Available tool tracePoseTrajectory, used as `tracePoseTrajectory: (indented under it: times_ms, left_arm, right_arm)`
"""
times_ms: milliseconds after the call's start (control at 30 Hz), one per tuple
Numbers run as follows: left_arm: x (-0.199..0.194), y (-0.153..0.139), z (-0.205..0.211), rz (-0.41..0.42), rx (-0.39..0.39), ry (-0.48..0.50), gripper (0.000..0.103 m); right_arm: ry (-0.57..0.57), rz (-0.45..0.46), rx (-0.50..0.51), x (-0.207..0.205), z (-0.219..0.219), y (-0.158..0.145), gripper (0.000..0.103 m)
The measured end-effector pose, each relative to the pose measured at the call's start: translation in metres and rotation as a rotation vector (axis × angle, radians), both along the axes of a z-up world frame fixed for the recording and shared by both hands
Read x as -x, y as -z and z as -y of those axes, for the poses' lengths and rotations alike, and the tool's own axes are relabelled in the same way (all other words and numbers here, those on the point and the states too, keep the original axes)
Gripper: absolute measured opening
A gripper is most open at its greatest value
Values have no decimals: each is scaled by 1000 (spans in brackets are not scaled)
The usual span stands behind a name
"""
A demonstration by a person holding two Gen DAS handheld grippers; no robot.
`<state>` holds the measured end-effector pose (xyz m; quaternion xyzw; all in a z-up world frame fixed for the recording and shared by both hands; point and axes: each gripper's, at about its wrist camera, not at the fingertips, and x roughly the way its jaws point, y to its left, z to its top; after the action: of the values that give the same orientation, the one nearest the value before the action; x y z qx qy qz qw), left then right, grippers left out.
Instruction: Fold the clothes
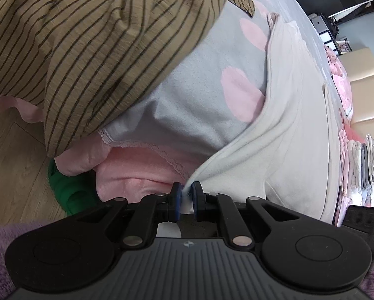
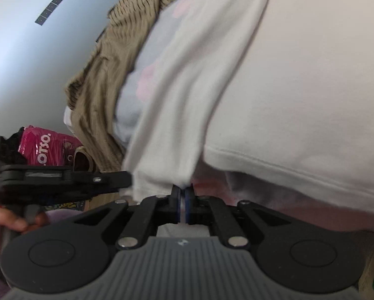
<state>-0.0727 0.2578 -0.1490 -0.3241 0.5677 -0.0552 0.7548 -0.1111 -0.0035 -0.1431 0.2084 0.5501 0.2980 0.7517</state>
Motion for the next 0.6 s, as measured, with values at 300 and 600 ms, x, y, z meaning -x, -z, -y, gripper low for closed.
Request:
tracePoseTrajectory:
  times_ms: [300, 600]
  left_arm:
    - [14, -25, 21, 86, 77, 98, 7]
    - [4, -15, 35, 14, -36, 153, 7]
  right_arm:
    - [7, 54, -1, 30, 18, -57, 3]
    - [7, 0, 68, 35, 28, -49, 3]
